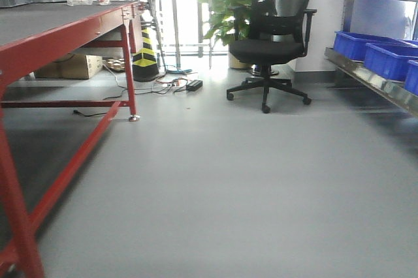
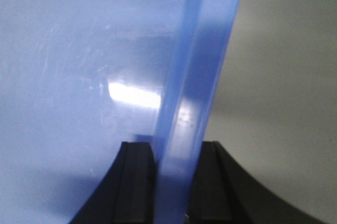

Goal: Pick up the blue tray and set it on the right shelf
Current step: 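Drive the base away from the table toward the steel shelf rack, then drive up to the shelf rack, holding the tray in both grippers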

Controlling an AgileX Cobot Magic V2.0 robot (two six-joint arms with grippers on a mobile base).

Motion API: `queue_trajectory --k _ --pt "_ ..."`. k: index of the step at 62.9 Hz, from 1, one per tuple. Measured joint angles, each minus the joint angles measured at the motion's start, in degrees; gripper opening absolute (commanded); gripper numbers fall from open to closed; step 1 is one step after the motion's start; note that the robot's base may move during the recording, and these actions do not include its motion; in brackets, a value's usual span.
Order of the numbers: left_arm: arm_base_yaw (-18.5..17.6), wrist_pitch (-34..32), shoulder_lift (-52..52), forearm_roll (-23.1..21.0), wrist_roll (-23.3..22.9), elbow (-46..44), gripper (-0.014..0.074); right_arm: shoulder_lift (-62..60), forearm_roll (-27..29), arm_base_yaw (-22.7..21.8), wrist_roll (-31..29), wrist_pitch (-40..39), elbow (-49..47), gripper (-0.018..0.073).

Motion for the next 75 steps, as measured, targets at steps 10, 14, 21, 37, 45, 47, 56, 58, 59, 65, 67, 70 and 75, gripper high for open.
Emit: queue_trajectory --k 10,14,21,37,45,47,56,58,59,65,67,70,75 --pt "0.00 0.14 0.00 0.00 0.00 0.00 -0.0048 0.00 0.00 0.00 -0.12 0.00 0.00 0.0056" --pt "0.00 0.14 0.00 -0.08 0.00 0.00 -0.0048 0.00 0.00 0.00 -0.12 0.00 0.00 0.0056" --pt "0.00 0.18 0.11 -0.08 0.00 0.00 -0.0048 0.00 0.00 0.00 -0.12 0.00 0.00 0.0056" --pt "0.00 0.27 0.51 -0.08 0.00 0.00 -0.0048 0.00 0.00 0.00 -0.12 -0.10 0.00 0.0056" --pt "0.00 0.27 0.51 -0.12 0.00 0.00 -0.0048 0.00 -0.08 0.00 -0.12 -0.10 0.00 0.0056" --pt "0.00 0.27 0.51 -0.12 0.00 0.00 -0.0048 0.00 -0.08 0.00 -0.12 -0.10 0.00 0.0056" --pt "0.12 0.27 0.51 -0.22 0.00 0.00 -0.0048 0.00 -0.08 0.00 -0.23 -0.10 0.00 0.0056" --pt "0.12 0.27 0.51 -0.22 0.00 0.00 -0.0048 0.00 -0.08 0.00 -0.21 -0.10 0.00 0.0056" --pt "0.12 0.27 0.51 -0.22 0.00 0.00 -0.0048 0.00 -0.08 0.00 -0.21 -0.10 0.00 0.0056" --pt "0.12 0.27 0.51 -0.33 0.00 0.00 -0.0048 0.00 -0.08 0.00 -0.21 -0.10 0.00 0.0056" --pt "0.12 0.27 0.51 -0.33 0.00 0.00 -0.0048 0.00 -0.08 0.00 -0.21 -0.10 0.00 0.0056" --pt "0.12 0.27 0.51 -0.33 0.00 0.00 -0.0048 0.00 -0.08 0.00 -0.21 -0.10 0.00 0.0056" --pt "0.12 0.27 0.51 -0.33 0.00 0.00 -0.0048 0.00 -0.08 0.00 -0.21 -0.10 0.00 0.0056"
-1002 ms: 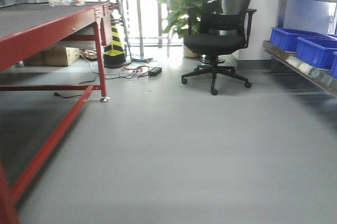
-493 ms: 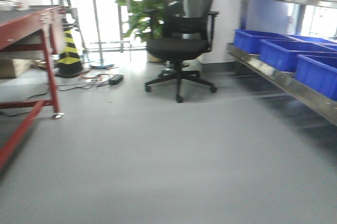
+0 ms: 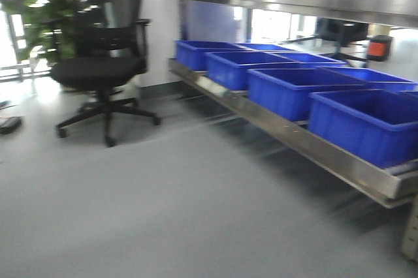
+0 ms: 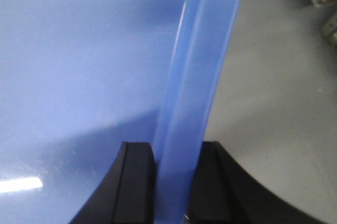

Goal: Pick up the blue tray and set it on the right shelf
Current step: 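Drive up to the shelf rack, holding the tray in both grippers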

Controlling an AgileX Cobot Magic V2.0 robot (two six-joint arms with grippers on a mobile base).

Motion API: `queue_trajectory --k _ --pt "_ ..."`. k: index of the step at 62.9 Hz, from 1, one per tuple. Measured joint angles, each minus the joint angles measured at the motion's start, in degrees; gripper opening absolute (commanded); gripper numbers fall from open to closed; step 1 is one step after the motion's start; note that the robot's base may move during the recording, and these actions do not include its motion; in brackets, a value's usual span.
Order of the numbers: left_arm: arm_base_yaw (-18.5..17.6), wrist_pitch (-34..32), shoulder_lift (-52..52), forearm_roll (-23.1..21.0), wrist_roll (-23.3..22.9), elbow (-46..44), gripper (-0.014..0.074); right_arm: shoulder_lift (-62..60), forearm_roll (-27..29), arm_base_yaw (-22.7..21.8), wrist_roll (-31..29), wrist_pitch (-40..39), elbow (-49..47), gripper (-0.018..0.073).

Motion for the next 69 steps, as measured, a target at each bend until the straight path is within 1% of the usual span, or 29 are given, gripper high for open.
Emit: queue_trajectory --k 69 --pt "0.00 0.00 0.09 -0.08 0.00 0.00 -0.0048 0.00 -0.13 0.00 0.00 0.00 0.00 0.0056"
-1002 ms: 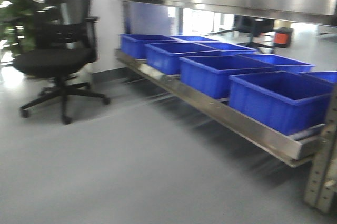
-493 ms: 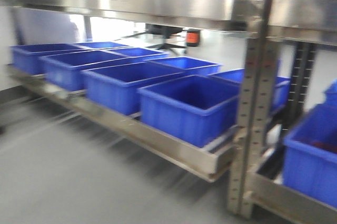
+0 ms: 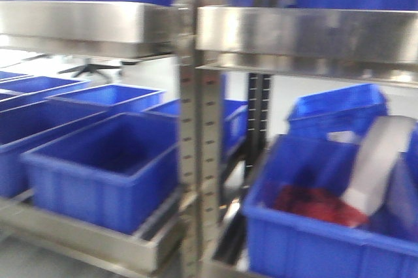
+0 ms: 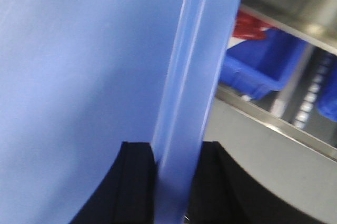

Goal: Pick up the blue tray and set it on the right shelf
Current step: 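Drive up to the shelf rack, holding the tray in both grippers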

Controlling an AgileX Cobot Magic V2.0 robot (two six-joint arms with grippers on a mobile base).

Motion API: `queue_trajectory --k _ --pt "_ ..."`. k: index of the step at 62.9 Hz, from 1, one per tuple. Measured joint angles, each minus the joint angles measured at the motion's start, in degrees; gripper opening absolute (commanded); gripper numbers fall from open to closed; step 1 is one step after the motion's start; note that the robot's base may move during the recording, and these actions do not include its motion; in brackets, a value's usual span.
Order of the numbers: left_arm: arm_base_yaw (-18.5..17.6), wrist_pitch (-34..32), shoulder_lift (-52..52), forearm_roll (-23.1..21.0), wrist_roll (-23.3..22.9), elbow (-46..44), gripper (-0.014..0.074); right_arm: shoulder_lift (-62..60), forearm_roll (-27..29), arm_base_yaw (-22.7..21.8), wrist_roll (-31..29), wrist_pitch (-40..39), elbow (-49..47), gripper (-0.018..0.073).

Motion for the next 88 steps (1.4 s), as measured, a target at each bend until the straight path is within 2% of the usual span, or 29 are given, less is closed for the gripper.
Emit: queue_trajectory --k 88 --pt "0.00 -0.11 0.13 -0.13 0.00 0.00 -0.0048 0.00 -0.23 0.00 -0.03 0.08 0.00 0.0056"
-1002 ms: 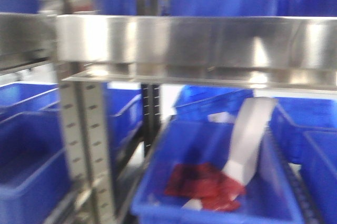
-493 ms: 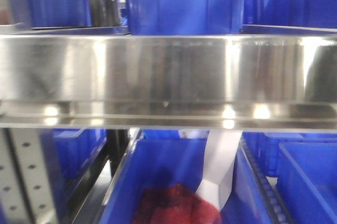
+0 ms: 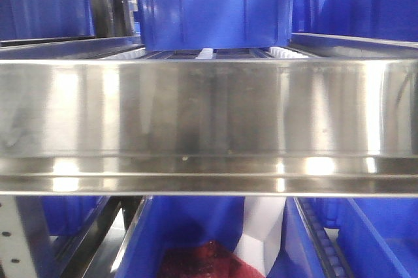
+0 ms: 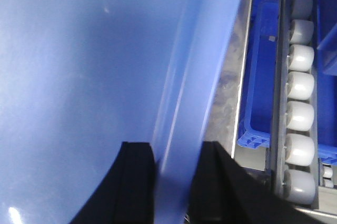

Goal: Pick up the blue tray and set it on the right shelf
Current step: 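Drive up to the shelf rack, holding the tray in both grippers, then raise the tray with both grippers above the upper shelf level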

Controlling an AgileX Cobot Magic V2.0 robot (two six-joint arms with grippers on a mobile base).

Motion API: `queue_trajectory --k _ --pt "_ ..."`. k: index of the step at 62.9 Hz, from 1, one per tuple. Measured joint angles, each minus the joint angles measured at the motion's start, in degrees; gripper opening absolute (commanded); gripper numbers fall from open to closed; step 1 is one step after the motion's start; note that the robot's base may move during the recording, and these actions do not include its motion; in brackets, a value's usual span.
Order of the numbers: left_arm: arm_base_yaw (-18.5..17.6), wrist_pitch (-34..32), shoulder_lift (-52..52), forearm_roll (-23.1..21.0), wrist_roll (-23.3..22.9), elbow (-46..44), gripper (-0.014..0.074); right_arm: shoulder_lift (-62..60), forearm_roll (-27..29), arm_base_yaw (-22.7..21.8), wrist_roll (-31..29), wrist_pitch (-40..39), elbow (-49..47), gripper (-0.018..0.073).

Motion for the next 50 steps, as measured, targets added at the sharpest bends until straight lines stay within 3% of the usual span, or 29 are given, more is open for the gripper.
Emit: queue_trajectory --k 50 --pt "0.00 0.00 0.00 0.00 0.00 0.00 -0.0048 0.00 0.00 0.00 0.00 0.00 0.00 0.0056"
